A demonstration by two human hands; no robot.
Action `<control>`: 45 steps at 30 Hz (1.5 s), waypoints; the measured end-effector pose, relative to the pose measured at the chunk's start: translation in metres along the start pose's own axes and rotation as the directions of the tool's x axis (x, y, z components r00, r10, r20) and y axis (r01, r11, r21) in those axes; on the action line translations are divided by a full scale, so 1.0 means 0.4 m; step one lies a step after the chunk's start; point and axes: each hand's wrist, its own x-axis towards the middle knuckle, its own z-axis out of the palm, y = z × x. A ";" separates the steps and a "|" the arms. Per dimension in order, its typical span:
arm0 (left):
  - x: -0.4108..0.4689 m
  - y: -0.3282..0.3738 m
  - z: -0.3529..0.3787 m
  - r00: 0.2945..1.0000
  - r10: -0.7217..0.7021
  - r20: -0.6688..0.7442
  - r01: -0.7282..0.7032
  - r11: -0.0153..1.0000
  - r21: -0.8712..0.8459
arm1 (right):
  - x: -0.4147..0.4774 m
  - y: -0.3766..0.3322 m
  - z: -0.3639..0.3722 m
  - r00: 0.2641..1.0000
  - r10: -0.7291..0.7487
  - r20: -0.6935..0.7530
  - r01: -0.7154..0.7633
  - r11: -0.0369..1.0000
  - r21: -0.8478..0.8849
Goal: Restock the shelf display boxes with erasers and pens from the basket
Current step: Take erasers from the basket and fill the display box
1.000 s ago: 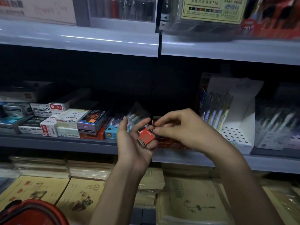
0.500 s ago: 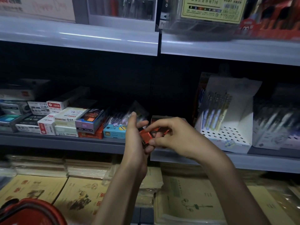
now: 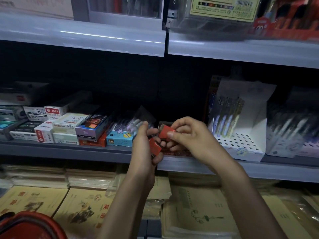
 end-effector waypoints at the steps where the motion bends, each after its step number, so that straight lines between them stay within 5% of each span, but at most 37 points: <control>1: 0.000 0.002 -0.002 1.000 -0.009 -0.008 0.009 1.000 -0.006 | 0.001 -0.002 -0.009 0.999 -0.005 -0.041 0.006 1.000 0.028; 5: 0.007 -0.002 -0.004 0.998 -0.027 -0.057 0.031 0.997 0.076 | 0.024 0.011 -0.052 0.983 -0.025 -0.181 0.004 0.994 -0.112; 14: 0.027 -0.027 -0.011 0.993 0.022 -0.114 0.012 0.958 0.287 | 0.100 0.076 -0.038 0.971 0.104 -0.214 -0.178 0.915 -0.362; 20: 0.027 -0.024 -0.014 0.994 -0.002 -0.109 0.031 0.964 0.265 | 0.108 0.079 -0.017 0.972 -0.005 -0.233 -0.116 0.856 -0.503; 26: 0.029 -0.021 -0.015 0.991 -0.026 -0.127 0.056 0.970 0.238 | 0.091 0.064 -0.023 0.989 0.098 -0.114 -0.147 0.786 -0.600; 33: 0.016 -0.019 -0.011 0.990 -0.017 -0.143 0.051 0.970 0.239 | 0.100 0.089 0.002 0.988 -0.030 -0.154 -0.075 0.771 -0.632; 36: 0.014 -0.008 -0.010 0.992 -0.007 -0.125 0.025 0.990 0.141 | 0.085 0.082 -0.001 0.984 -0.059 -0.166 -0.063 0.762 -0.645; 39: 0.006 0.009 -0.011 1.000 -0.019 -0.021 0.016 0.991 -0.130 | 0.062 0.051 -0.012 0.976 -0.110 -0.186 -0.016 0.823 -0.567; 45: 0.000 0.031 -0.019 0.991 -0.070 0.112 0.122 0.821 -0.558 | 0.012 -0.024 -0.004 0.989 -0.119 -0.084 0.077 0.917 -0.391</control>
